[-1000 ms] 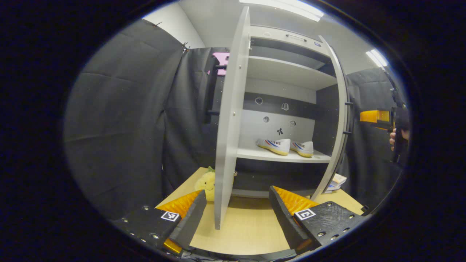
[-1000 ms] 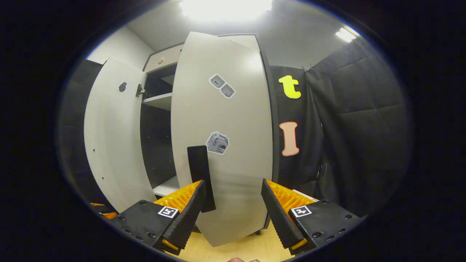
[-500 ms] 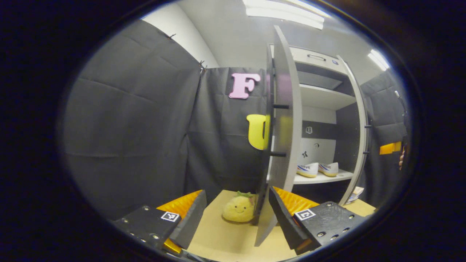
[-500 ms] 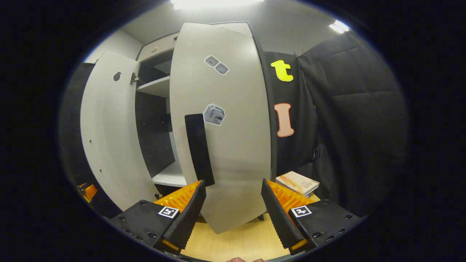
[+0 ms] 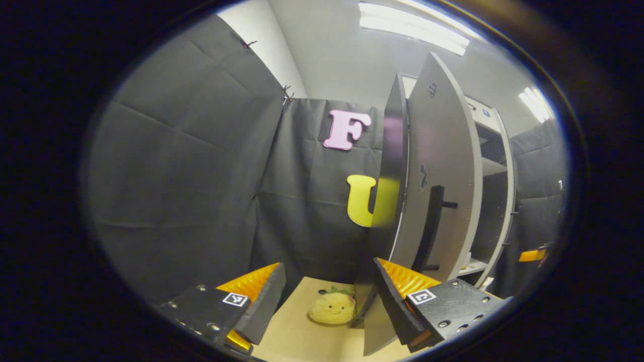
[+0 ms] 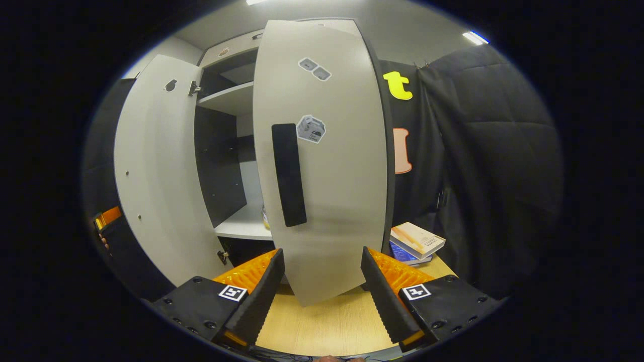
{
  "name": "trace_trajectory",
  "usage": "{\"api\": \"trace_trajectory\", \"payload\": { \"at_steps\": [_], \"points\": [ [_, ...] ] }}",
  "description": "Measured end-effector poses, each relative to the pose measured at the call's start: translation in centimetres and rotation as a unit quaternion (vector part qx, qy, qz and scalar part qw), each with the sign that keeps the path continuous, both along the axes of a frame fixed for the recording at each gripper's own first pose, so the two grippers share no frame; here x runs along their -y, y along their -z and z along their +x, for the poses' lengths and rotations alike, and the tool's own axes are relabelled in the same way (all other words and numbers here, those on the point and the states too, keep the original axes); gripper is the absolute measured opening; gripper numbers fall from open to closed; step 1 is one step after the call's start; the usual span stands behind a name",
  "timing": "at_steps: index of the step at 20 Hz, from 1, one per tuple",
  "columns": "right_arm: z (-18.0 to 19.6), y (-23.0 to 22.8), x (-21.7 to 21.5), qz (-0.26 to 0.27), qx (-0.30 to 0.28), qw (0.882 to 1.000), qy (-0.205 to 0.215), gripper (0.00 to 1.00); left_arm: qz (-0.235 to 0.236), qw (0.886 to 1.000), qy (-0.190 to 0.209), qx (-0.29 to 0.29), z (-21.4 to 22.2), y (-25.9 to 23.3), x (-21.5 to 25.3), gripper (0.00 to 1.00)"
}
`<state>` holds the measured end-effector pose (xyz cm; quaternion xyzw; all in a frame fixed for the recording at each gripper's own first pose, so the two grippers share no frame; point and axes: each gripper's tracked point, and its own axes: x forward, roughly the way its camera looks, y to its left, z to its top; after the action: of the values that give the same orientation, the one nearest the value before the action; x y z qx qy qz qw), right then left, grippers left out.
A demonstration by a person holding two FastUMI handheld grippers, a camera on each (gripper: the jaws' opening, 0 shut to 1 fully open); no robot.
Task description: Grab one shoe with the right hand and put it into the shoe cabinet, grab the other shoe with the left hand and put it into the shoe cabinet; then close the right door with the right hand and the left door with the left hand.
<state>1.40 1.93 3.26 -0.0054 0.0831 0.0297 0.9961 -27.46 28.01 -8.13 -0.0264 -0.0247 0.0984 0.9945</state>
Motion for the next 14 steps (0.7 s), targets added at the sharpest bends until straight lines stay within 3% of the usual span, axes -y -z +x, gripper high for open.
{"api": "trace_trajectory", "payload": {
  "at_steps": [5,9,13,14],
  "points": [
    [-0.4,1.1,-0.6,0.016,-0.012,1.0,0.006,0.96,0.01,0.997,0.071,0.001,4.1,-2.6,1.8,0.98],
    [-0.8,1.7,0.3,0.027,-0.015,0.999,0.023,0.96,-0.009,0.992,0.124,0.01,6.7,-3.9,4.2,1.0],
    [-0.9,1.7,2.1,0.051,-0.006,0.998,0.044,0.96,0.032,0.989,0.143,0.008,7.6,-5.0,6.0,1.0],
    [-0.8,2.0,2.4,0.054,-0.008,0.997,0.046,0.98,0.038,0.989,0.143,0.004,7.5,-5.0,6.2,0.94]
  ]
}}
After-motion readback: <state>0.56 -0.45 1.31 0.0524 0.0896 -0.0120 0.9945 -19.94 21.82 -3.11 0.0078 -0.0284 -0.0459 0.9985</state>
